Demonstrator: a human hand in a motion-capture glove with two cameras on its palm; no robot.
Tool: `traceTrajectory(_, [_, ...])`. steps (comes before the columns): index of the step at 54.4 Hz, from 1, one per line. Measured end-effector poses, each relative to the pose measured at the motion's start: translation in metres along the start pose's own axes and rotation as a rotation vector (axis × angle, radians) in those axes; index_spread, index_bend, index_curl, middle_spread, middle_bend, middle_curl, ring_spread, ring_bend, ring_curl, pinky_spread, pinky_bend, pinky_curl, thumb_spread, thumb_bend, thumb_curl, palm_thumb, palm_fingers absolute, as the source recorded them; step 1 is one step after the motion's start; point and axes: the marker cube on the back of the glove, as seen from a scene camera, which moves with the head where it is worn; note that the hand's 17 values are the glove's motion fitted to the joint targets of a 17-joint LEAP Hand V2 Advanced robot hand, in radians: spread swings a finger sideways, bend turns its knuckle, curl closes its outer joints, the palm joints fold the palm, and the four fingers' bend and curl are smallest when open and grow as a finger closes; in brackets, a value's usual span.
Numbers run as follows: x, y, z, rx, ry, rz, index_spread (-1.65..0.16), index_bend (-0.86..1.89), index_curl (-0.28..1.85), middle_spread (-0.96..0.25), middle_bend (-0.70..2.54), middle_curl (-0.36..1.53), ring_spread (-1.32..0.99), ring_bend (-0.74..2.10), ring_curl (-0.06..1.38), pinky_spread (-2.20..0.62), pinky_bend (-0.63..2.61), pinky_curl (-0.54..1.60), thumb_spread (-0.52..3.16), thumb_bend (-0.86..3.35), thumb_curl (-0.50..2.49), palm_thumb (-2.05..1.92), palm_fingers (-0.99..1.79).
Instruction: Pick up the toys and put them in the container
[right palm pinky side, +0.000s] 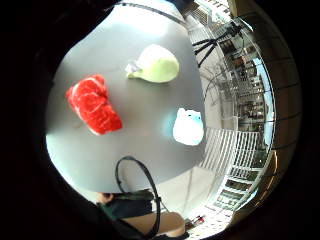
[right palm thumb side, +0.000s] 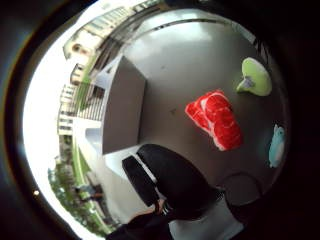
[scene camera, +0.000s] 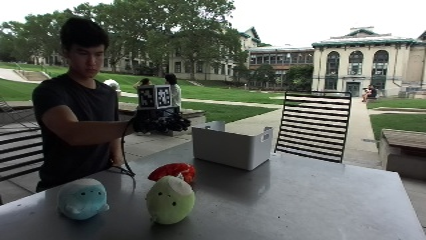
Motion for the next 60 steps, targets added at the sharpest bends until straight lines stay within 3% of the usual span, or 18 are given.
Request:
traceTrajectory(37, [0.006, -0.016, 0.127, -0.151, -0.006, 0.018, -0.29, 0.09, 0.17, -0.09, 0.26, 0.41, -0.19, 0.33, 0.31, 0.02, 0.85, 0.38, 1.08, 0.00, 0.20, 0.03, -0.03])
traceTrajectory(60, [0.005, -0.014, 0.161, -0.146, -0.044, 0.033, -0.32, 0.27, 0.26, -0.10, 0.33, 0.46, -0.22, 0.65, 0.41, -0.05, 0.89, 0.37, 1.31, 0.21, 0.32, 0.51, 0.41])
